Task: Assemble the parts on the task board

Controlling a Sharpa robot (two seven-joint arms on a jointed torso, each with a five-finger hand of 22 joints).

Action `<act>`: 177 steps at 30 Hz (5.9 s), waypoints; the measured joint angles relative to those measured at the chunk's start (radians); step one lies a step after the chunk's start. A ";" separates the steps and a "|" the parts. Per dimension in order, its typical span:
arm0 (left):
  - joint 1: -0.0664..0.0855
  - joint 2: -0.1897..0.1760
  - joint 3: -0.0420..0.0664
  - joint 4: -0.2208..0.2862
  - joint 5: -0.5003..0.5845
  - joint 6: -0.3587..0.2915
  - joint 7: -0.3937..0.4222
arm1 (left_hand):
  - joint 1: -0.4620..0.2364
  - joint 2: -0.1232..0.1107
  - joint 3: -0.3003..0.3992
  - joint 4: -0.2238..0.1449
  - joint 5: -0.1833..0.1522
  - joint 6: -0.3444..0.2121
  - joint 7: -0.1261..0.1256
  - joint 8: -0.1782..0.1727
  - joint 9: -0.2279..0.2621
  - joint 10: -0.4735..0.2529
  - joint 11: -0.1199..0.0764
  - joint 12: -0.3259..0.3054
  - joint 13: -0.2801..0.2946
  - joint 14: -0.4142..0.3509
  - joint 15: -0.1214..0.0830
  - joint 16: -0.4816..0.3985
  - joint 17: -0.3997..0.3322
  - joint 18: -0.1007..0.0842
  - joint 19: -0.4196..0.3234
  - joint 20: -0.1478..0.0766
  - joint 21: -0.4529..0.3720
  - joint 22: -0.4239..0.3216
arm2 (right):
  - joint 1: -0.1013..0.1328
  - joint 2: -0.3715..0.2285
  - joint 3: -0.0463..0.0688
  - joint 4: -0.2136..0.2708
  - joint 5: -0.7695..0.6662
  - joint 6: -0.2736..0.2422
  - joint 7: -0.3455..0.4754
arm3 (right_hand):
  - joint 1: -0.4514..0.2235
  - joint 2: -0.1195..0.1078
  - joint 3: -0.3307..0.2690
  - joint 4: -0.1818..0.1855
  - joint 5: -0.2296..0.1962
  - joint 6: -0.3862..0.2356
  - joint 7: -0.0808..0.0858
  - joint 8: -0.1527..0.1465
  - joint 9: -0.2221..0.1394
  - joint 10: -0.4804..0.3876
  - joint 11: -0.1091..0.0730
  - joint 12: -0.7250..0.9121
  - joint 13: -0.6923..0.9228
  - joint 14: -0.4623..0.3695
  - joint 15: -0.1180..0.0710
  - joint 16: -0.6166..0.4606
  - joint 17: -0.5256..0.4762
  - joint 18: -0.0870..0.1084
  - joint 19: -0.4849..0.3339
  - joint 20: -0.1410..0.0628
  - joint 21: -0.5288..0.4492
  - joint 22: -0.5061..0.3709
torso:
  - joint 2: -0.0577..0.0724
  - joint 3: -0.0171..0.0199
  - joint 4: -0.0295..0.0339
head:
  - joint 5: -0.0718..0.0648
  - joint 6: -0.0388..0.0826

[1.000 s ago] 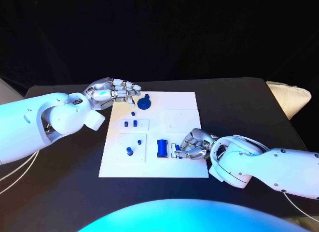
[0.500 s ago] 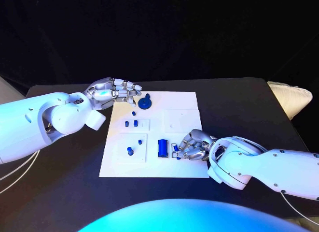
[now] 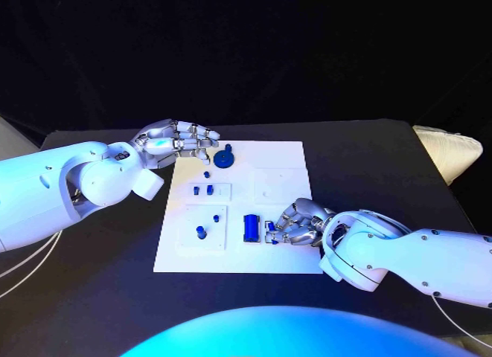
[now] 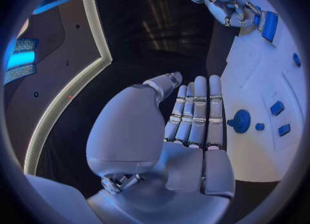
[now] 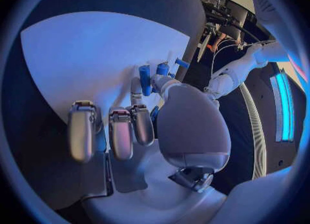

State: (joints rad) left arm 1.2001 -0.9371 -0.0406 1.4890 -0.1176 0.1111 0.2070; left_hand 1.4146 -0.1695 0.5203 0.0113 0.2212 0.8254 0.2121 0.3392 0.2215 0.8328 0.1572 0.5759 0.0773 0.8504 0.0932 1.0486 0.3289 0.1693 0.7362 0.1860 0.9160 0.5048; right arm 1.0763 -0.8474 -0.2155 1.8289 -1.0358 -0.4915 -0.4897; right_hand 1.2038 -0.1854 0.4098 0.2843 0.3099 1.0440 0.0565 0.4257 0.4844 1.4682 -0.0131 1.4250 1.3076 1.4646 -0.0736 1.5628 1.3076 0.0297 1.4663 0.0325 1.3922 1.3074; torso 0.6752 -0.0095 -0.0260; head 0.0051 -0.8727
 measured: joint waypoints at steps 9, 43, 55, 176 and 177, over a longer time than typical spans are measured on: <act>0.000 0.000 0.000 0.000 0.000 0.001 -0.002 | 0.000 0.000 0.000 0.000 0.000 0.000 0.000 0.000 -0.001 0.000 0.000 0.000 0.000 0.000 0.000 0.000 0.000 0.000 0.000 0.000 0.000 0.000 | 0.001 0.005 0.001 -0.009 0.003 0.008 -0.004 | -0.029 -0.008 -0.018 0.004 -0.003 0.000 0.000 0.004 0.000 0.000 0.000 0.000 0.000 0.000 0.000 0.000 0.000 0.000 0.000 0.000 0.000 0.000 | 0.000 -0.0002 0.0003 | 0.001 0.000; 0.000 0.001 0.000 -0.002 0.000 0.003 -0.005 | -0.004 0.004 0.000 0.000 0.000 0.000 0.000 0.000 -0.001 0.000 0.000 0.000 0.000 0.000 0.000 0.000 0.000 0.000 0.000 0.000 -0.004 -0.001 | 0.005 0.013 0.002 -0.019 0.000 0.034 -0.012 | -0.079 -0.016 -0.062 0.007 -0.096 0.000 0.000 0.004 -0.007 0.000 0.000 0.000 0.000 0.000 0.000 0.000 0.000 0.000 0.000 0.000 -0.008 0.000 | 0.000 0.0005 -0.0009 | 0.004 0.000; 0.000 0.001 0.000 -0.004 0.000 0.003 -0.005 | -0.004 0.004 0.001 0.007 0.000 -0.004 -0.004 0.000 -0.002 -0.004 -0.004 0.000 0.000 0.000 0.000 0.000 0.000 0.000 0.000 0.000 -0.004 -0.003 | 0.005 0.005 0.002 -0.007 -0.005 0.029 -0.010 | -0.094 -0.011 -0.077 0.007 -0.101 0.000 0.000 0.008 -0.008 0.000 0.000 -0.005 0.000 0.000 0.000 0.000 0.000 0.000 0.000 0.000 -0.008 0.000 | 0.000 0.0011 -0.0008 | 0.006 0.000; -0.122 0.160 0.029 -0.012 0.145 -0.566 0.245 | -1.326 0.166 -0.505 -0.009 -0.214 -0.806 -0.209 -0.328 -0.217 -0.809 -0.155 -0.569 -0.075 -0.829 -0.093 -1.038 -0.325 -0.149 -0.719 -0.182 -0.905 -0.501 | -0.025 0.069 0.214 -0.263 0.976 -0.222 0.938 | -1.102 0.182 -0.397 -0.281 -0.302 -1.023 -0.055 -0.418 -0.477 -1.440 0.015 -1.416 -1.301 -1.436 0.075 -1.555 -1.297 -0.016 -1.439 -0.027 -1.387 -1.296 | -0.128 0.0087 0.0233 | -0.005 0.272; -0.127 0.160 0.031 0.001 0.144 -0.592 0.248 | -1.339 0.166 -0.505 -0.009 -0.214 -0.807 -0.211 -0.331 -0.218 -0.812 -0.156 -0.569 -0.075 -0.833 -0.089 -1.038 -0.326 -0.149 -0.720 -0.184 -0.905 -0.501 | -0.026 0.068 0.214 -0.262 0.984 -0.229 0.945 | -1.117 0.182 -0.399 -0.280 -0.302 -1.024 -0.056 -0.419 -0.479 -1.442 0.016 -1.416 -1.302 -1.438 0.077 -1.555 -1.298 -0.016 -1.442 -0.031 -1.387 -1.297 | -0.129 0.0086 0.0238 | -0.005 0.272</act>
State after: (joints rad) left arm 1.0735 -0.7774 -0.0097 1.4897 0.0267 -0.4809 0.4553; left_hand 0.0754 -0.0032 0.0151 0.0028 0.0076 0.0179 0.0015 0.0080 0.0039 0.0209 0.0007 0.0065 0.0021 0.0177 0.0039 0.0107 0.0033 0.0204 0.0159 0.0019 0.0105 0.0035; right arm 1.0506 -0.7789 -0.0012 1.5672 -0.0518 -0.7208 0.4549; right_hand 0.0866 -0.0030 0.0111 0.0042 0.0077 0.0203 0.0009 0.0072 0.0059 0.0261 0.0030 0.0087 0.0054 0.0263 0.0036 0.0076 0.0093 0.0138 0.0239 0.0020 0.0048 0.0102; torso 0.5467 -0.0009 -0.0022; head 0.0003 -0.6006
